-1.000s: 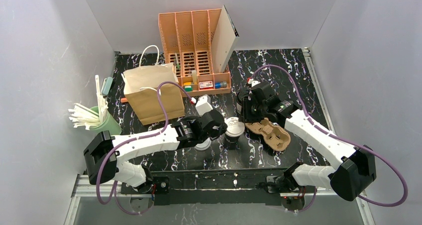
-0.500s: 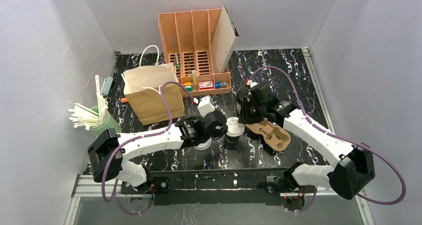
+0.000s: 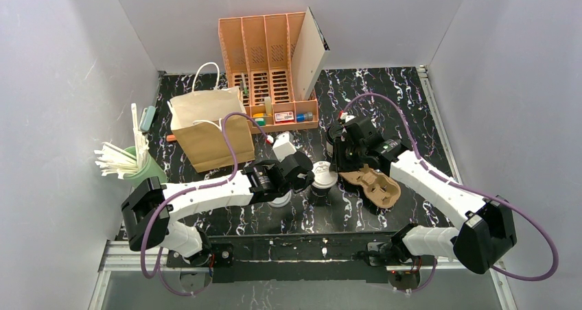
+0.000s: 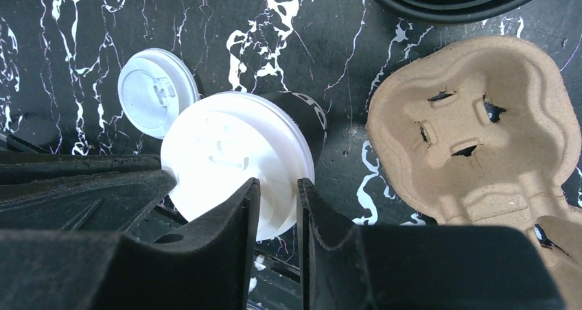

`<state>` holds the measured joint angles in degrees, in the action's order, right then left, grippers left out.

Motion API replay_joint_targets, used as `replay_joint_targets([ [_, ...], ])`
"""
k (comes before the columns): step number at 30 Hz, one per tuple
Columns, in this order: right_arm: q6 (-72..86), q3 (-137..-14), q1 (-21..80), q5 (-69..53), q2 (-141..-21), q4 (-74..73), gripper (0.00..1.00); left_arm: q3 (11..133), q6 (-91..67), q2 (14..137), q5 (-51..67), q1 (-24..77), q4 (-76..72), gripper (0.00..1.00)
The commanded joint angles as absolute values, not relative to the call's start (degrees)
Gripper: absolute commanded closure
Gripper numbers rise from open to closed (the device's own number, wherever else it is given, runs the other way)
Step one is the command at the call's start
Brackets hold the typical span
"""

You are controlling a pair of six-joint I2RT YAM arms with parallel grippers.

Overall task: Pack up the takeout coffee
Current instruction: Close the cup lid on the coffee cup, then move the takeout bag to the center of the board, then pick up the coffee cup from the center of the board.

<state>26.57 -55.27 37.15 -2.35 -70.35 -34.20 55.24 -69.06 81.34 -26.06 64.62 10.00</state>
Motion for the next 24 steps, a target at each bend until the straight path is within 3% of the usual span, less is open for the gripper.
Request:
replay_joint_targets([
  [1,25.92,-54.21,37.09,-3.54,-70.4,-33.25,0.66,56.65,-70.07,82.33,-27.17,64.86,11.4,0.87],
  [24,26.37,-53.93,37.09,-4.57,-71.97,-33.93,0.68,50.77,-73.36,81.05,-25.78,64.86,10.58,0.88],
])
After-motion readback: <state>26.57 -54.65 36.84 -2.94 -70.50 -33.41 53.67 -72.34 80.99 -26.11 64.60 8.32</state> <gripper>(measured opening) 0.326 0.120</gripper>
